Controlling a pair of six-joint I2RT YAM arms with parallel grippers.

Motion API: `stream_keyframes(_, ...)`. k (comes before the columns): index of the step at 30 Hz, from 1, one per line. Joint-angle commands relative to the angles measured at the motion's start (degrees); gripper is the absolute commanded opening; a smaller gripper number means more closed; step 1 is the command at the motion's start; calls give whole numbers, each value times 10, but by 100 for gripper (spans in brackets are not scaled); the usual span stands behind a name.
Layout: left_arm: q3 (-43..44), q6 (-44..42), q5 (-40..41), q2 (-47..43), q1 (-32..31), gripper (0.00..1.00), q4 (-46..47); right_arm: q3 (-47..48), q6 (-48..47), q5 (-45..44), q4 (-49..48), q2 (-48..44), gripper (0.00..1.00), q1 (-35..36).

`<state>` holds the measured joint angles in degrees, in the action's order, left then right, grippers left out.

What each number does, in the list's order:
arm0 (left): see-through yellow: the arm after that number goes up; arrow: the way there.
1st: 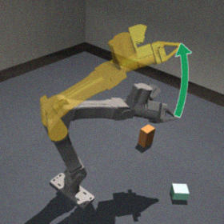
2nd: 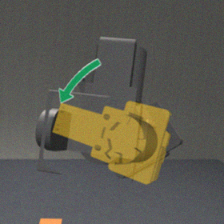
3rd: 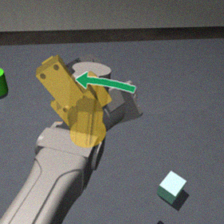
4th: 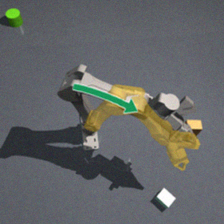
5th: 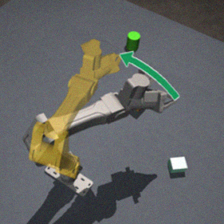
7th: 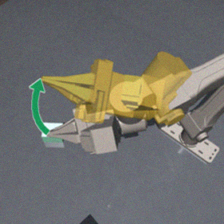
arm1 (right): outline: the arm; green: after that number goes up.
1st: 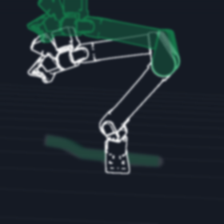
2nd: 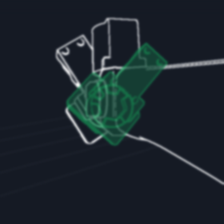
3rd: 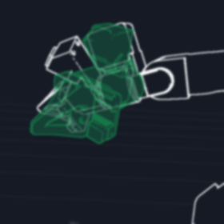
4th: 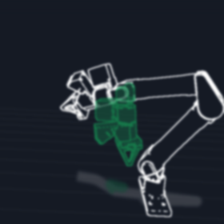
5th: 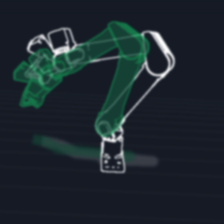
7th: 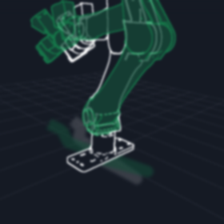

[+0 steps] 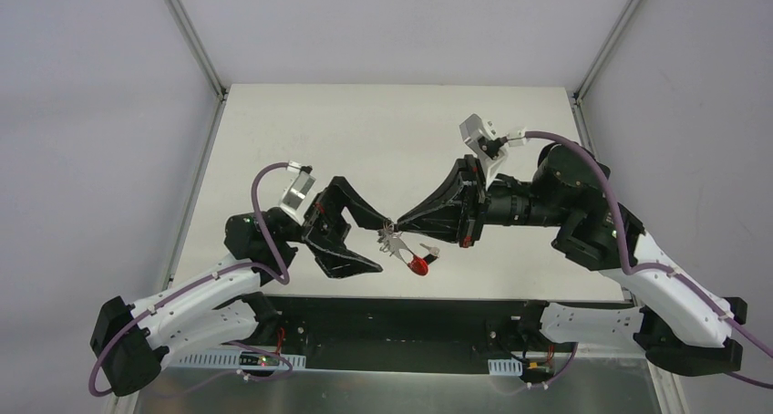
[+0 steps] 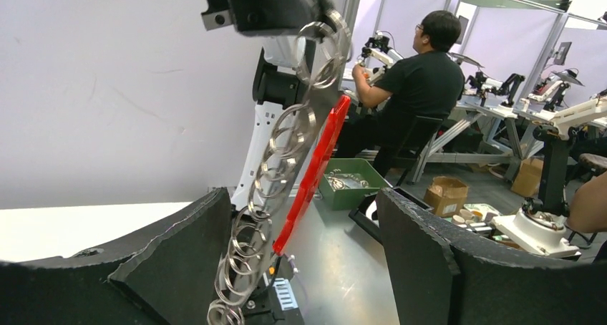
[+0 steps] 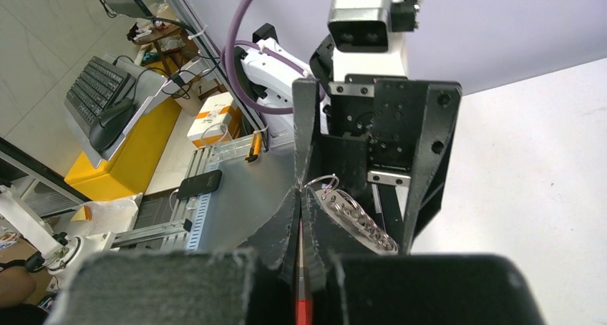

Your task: Put the keys on the keyring

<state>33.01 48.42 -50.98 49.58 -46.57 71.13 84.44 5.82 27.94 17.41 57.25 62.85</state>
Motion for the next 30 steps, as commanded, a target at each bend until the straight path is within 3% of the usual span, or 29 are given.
stream_keyframes(1,20,-18,-5,10,-5,74,23,36,-8,21,-24,12,0,2)
stream_keyframes(8,22,-17,-9,18,-7,74,29,39,-18,15,-21,16,0,1)
stream_keyframes(10,24,-14,-19,19,-6,70,33,39,-23,10,-19,16,0,1)
stream_keyframes(12,28,-5,-36,20,-7,54,45,39,-27,5,-14,15,0,1)
stream_keyframes(16,39,9,-47,20,-8,0,35,36,-37,-16,-2,9,0,2)
stream_keyframes(23,39,22,-11,15,-10,0,18,-2,-54,-77,3,-24,0,1)
stream_keyframes(30,40,51,7,23,-11,0,52,-83,-102,-50,-38,-81,0,1)
